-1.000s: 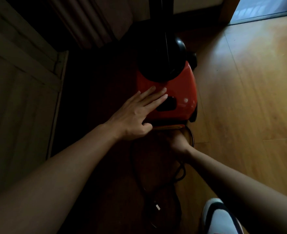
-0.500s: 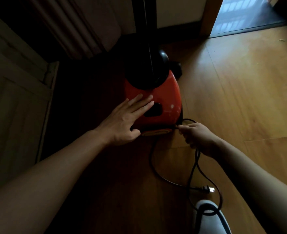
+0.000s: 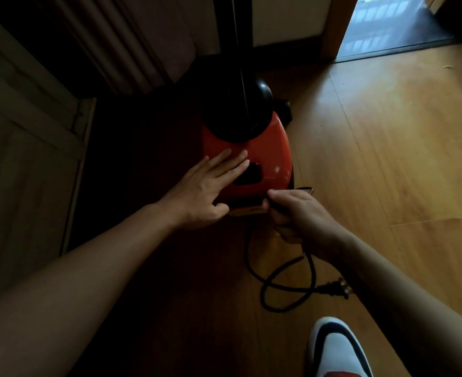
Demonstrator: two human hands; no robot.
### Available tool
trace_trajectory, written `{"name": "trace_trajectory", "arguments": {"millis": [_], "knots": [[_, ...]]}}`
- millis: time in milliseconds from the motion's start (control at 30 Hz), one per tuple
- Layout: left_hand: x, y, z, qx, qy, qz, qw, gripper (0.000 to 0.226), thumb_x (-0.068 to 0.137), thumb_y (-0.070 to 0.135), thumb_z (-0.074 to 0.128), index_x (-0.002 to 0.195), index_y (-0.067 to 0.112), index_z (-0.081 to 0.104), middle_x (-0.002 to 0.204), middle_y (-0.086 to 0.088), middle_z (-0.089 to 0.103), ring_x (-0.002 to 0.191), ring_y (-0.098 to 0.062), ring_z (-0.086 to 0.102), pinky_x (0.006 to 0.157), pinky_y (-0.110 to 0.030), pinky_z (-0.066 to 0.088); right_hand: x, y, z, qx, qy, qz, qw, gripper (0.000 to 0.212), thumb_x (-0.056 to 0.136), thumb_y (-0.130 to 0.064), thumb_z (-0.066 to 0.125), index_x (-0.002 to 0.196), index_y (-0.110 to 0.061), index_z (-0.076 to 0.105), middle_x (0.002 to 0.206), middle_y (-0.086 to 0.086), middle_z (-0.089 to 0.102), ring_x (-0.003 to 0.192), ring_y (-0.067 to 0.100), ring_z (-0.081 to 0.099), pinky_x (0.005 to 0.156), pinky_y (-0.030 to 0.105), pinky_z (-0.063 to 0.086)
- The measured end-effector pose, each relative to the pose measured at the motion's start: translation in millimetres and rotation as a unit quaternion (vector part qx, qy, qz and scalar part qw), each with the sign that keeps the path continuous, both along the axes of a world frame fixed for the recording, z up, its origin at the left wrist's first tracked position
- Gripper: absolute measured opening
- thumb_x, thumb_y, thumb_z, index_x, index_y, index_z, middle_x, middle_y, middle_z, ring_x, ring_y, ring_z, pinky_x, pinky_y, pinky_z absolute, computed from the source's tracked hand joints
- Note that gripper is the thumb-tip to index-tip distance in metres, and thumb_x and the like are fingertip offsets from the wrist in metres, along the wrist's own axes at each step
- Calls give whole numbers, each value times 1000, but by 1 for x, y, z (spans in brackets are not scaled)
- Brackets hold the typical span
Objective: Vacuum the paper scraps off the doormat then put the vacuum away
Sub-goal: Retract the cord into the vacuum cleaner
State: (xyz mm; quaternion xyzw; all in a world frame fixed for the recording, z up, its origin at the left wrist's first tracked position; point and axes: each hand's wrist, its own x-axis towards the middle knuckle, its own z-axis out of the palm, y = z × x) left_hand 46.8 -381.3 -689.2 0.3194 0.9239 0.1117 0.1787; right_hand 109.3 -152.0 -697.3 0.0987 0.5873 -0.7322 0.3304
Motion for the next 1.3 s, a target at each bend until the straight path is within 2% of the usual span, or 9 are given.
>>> {"name": "trace_trajectory", "arguments": {"millis": [167,333,433,533,667,967,1067,1167,1300], "knots": [[0,1,0,11,-14,8,1000,90,77,31,43,157,34,0,162,21,-13,147,0,-21,120,-33,-10,15,-48,-23,-6,-17,31,999,22,108,-24,38,109,-14,58,66,-4,45,50,10,37,45,24,27],[1,2,0,15,-17,8,1000,91,78,32,45,156,34,-2,159,23,-17,145,2,-23,119,-32,-13,17,-84,-54,-41,-57,-19,997,27,108,-36,40,101,-20,61,64,-6,47,51,12,34,50,30,23],[2,1,-2,20,-13,12,1000,91,79,32,46,157,33,-1,160,23,-16,146,1,-22,118,-32,-13,11,-99,-65,-14,-62,-30,998,32,109,-36,39,102,-12,60,60,-4,47,46,11,36,44,27,27],[0,0,-3,23,-13,12,1000,92,78,31,48,157,33,0,162,21,-13,147,0,-21,118,-32,-13,7,-107,-77,37,-51,-24,998,44,109,-37,37,84,-9,59,52,-3,46,38,10,37,38,22,29],[-2,-2,-2,26,-12,6,1000,92,79,29,50,157,33,1,163,20,-12,147,-1,-21,117,-31,-14,2,-108,-92,79,-17,-19,997,41,108,-32,44,80,-8,61,52,-6,57,41,8,49,41,22,38],[-5,-5,-3,19,-10,-4,1000,93,81,24,54,157,34,1,163,19,-10,148,-2,-20,119,-33,-10,-4,-84,-113,142,-37,19,989,31,104,-37,51,110,-8,61,71,5,61,43,10,55,42,23,44],[-6,-5,-2,18,-10,-7,1000,92,81,24,52,157,34,1,164,18,-10,148,-2,-20,118,-32,-11,-8,-49,-128,190,-56,56,979,25,102,-34,57,111,-11,61,82,6,65,55,10,62,46,21,50],[-4,-5,-2,15,-8,-4,1000,93,84,19,57,157,34,1,164,18,-10,148,-2,-20,117,-30,-13,-15,-13,-131,284,47,98,953,15,101,-21,59,113,-14,64,106,3,68,88,14,66,70,28,57],[-7,-7,-2,14,-2,-8,1000,94,84,19,58,157,35,1,164,19,-10,148,-2,-20,117,-30,-12,-22,29,-117,390,92,123,908,18,102,-26,57,87,-23,66,85,-5,66,74,12,64,58,22,45]]}}
